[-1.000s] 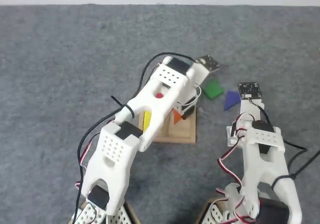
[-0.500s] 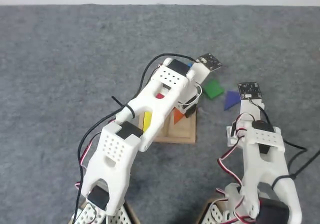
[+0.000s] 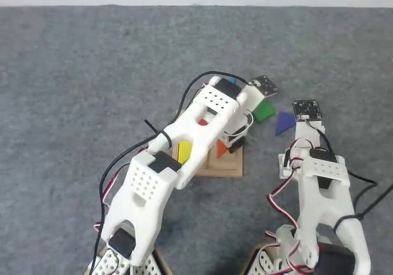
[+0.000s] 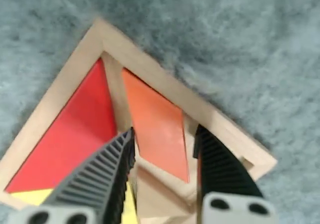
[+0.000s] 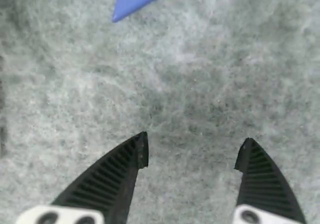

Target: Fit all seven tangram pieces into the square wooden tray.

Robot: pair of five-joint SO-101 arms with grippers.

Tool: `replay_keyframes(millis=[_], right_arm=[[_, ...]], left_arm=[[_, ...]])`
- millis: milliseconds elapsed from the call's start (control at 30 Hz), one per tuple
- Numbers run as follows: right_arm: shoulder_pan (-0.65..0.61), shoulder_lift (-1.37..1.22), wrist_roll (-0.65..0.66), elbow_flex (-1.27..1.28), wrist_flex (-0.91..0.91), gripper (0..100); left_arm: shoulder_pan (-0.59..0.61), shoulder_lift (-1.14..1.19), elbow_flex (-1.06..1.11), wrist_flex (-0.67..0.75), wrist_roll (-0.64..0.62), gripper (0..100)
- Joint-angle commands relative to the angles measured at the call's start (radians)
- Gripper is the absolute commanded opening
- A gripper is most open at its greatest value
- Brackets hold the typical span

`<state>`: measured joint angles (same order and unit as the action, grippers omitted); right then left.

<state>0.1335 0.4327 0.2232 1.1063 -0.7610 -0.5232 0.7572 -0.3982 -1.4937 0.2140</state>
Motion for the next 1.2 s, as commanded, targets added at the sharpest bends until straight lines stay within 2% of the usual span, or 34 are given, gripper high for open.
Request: replay_keyframes(millis=[0,167,400,867,967,1167], right_arm=[[-0.007,0.031,0.009,-0.006,0.013,29.2],[-0.007,0.031,0.009,-0.006,0.013,29.2],[-0.007,0.031,0.009,-0.006,0.013,29.2],[-0.007,0.031,0.009,-0.006,0.015,29.2],[-0.007,0.031,0.009,-0.006,0.015,29.2],[-0.007,0.031,0.009,-0.006,0.015,29.2]], left_arm=[[-0.018,0.032,0.004,-0.003,-0.008,12],[-0.017,0.035,-0.025,0.006,-0.054,1],[-0.035,-0.057,-0.027,0.012,-0.057,1],[0.015,-0.396,-0.024,-0.17,-0.046,1],[0.038,-0.373,-0.022,-0.16,-0.032,3],[0.061,-0.216,-0.021,-0.081,-0.06,15]])
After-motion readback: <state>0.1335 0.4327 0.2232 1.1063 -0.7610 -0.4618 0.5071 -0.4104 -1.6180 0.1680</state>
